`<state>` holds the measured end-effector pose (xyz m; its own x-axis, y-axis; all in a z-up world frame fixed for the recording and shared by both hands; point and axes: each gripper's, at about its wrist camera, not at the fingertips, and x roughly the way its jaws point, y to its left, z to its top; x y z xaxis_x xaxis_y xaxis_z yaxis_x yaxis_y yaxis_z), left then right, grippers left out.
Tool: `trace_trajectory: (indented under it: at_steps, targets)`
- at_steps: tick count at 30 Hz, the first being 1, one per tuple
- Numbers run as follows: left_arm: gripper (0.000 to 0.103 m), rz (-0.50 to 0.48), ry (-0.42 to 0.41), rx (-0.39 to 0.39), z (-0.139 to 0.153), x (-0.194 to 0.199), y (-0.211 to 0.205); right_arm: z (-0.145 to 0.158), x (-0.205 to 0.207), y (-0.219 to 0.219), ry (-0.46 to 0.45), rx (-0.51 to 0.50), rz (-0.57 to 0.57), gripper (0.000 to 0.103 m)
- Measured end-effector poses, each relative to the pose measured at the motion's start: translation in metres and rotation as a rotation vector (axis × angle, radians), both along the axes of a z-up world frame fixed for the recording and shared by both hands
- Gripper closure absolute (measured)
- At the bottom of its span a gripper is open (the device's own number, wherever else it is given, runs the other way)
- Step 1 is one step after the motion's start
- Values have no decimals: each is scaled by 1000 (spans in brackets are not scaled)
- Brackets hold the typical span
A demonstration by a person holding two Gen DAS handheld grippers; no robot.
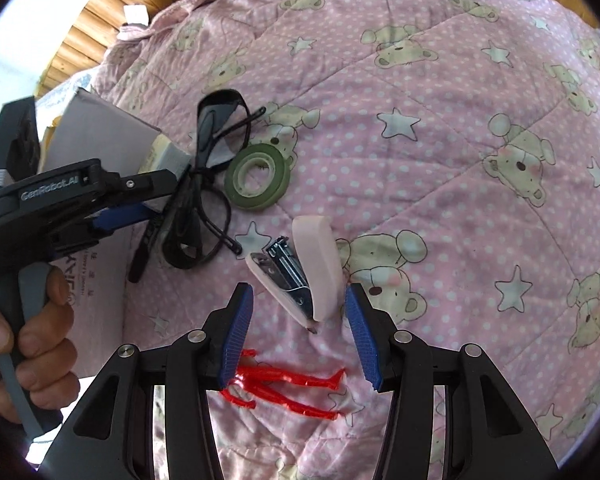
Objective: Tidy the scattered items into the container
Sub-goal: 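Grasp the black sunglasses with left tool while right tool grasps the red figure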
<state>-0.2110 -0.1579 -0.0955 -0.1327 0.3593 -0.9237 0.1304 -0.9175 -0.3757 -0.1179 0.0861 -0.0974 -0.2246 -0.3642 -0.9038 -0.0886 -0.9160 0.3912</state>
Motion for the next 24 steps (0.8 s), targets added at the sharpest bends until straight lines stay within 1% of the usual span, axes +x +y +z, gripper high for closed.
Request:
trace_trajectory:
  at_steps: [2, 6, 8, 10, 11, 14, 15, 17, 18, 19, 21, 24]
  targets:
    - [50, 11, -14, 17, 0, 1, -2, 7, 7, -3, 11, -31, 50, 52]
    - [50, -31, -33, -7, -1, 17, -2, 6, 29, -24, -9, -64, 219, 52]
    - [50, -46, -12, -48, 0, 28, -5, 1, 40, -37, -23, -63, 295, 53]
    - [50, -72, 19, -98, 0, 36, -5, -9, 48, -47, -35, -39, 348, 53]
    - [50, -93, 44, -127, 0, 39, -3, -12, 50, -49, -30, -19, 353, 54]
    - [50, -98, 102, -138, -3, 41, -2, -16, 49, -53, 2, 8, 360, 52]
    - [50, -91, 113, -134, -3, 40, -2, -15, 49, -55, -2, 22, 371, 54]
    - [50, -84, 111, -135, -9, 35, -1, -15, 51, -55, -10, 60, 396, 67]
    - [49, -79, 108, -134, -10, 34, -2, -16, 52, -53, -21, 81, 400, 81]
    - [49, -86, 104, -122, -10, 33, 0, -17, 52, -50, -33, 98, 402, 89]
    - [50, -138, 75, -31, -6, 32, 6, -18, 52, -38, -68, 79, 356, 93]
    - [49, -183, 55, 97, 6, 33, 12, -19, 55, -22, -99, 40, 295, 93]
